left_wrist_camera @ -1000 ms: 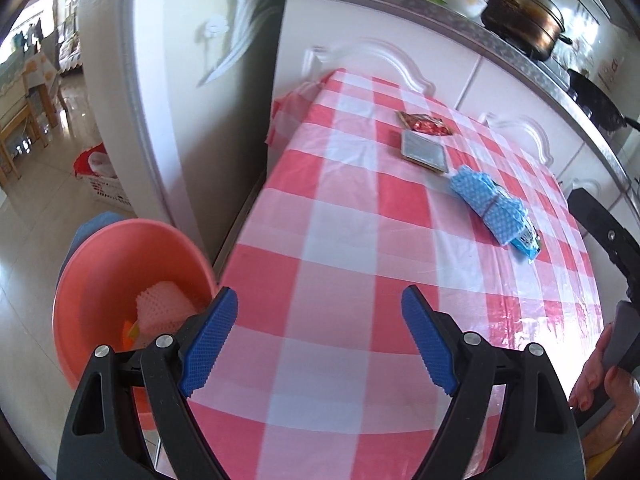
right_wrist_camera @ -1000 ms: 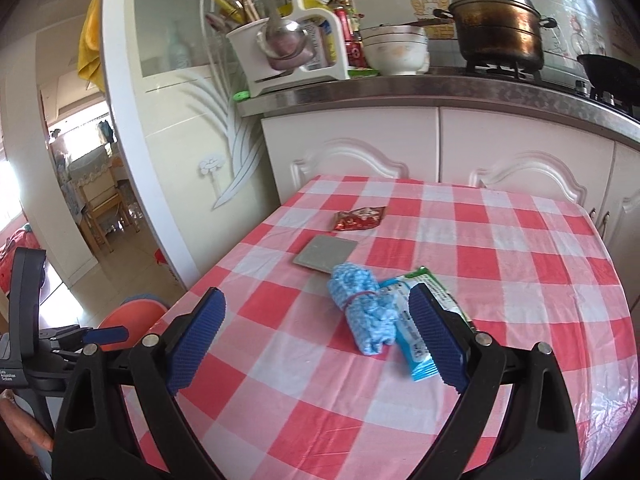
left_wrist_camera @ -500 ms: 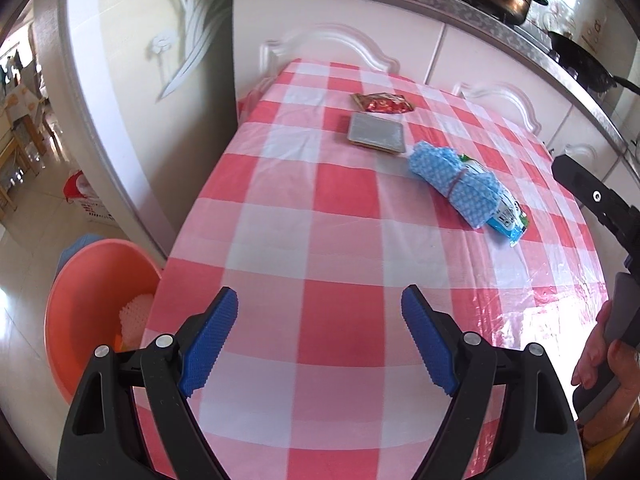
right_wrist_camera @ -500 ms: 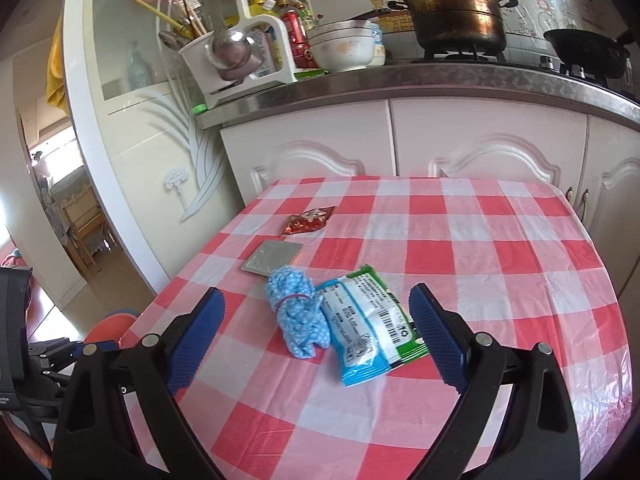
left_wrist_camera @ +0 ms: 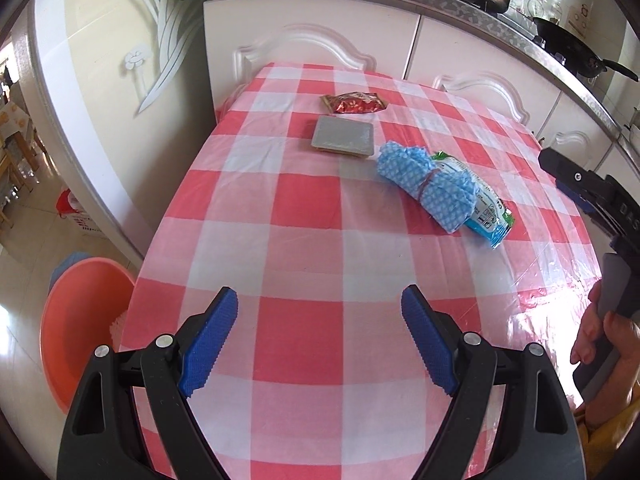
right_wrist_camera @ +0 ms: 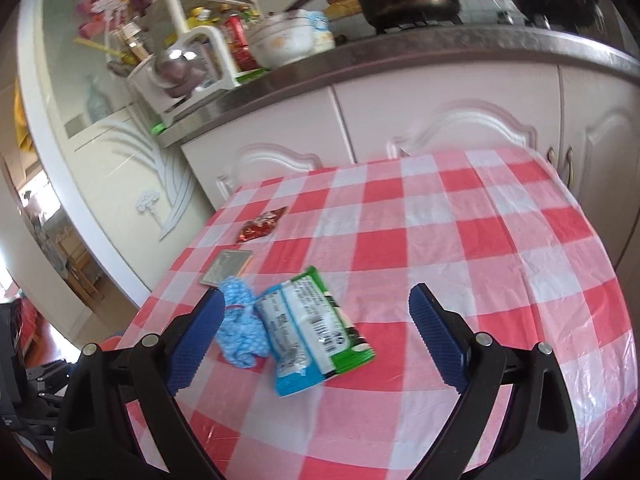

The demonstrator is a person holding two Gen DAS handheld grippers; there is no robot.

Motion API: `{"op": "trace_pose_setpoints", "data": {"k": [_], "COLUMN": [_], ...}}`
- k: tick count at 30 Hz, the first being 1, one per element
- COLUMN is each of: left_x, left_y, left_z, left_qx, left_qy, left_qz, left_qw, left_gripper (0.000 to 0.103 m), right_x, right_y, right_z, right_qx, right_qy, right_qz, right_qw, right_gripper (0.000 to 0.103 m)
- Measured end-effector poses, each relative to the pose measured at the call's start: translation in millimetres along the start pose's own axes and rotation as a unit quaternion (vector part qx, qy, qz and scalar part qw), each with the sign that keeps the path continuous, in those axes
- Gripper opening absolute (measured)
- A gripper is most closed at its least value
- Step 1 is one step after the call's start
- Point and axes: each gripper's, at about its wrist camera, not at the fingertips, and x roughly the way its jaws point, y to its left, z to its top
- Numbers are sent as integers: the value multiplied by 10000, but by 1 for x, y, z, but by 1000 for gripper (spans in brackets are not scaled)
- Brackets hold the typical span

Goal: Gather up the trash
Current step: 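Move both tools back over the remaining items on the tablecloth, then grasp the red candy packet with the left tool while the right tool grasps the blue rope bundle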

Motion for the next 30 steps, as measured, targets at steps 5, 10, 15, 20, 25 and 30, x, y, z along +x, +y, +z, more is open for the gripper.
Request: {"op": "trace_pose_setpoints", "data": {"k": [5, 10, 15, 20, 25, 30], "left_x": [5, 16, 45, 90, 135, 164], "left_y": [-2, -3, -2, -16, -20, -34], "left_z": [15, 45, 97, 153, 192, 208], "left_qx": [-97, -228, -358, 226, 165, 213], "left_qy": [-79, -264, -344, -299, -21, 220], "left_qz": [-172, -230, -478, -540, -694, -597], "left_qw": [9998, 9991, 9976, 9978, 9974, 9977], "left_gripper": [84, 87, 89, 89, 89, 90], "right_x": [13, 30, 42, 49, 54, 63], "right_y": [-32, -31, -14, 12, 35, 50], "right_z": [1, -2, -4, -8, -10, -14], "right_qx": [543, 635, 418, 45, -236, -406], "right_qy": [230, 511, 683, 729, 746, 854], "right_qz": [221, 428, 669, 1034, 1293, 1396], "right_qw": [9980, 9958, 9945, 9920, 9885, 9857], "right_gripper": [94, 94, 94, 94, 94, 94]}}
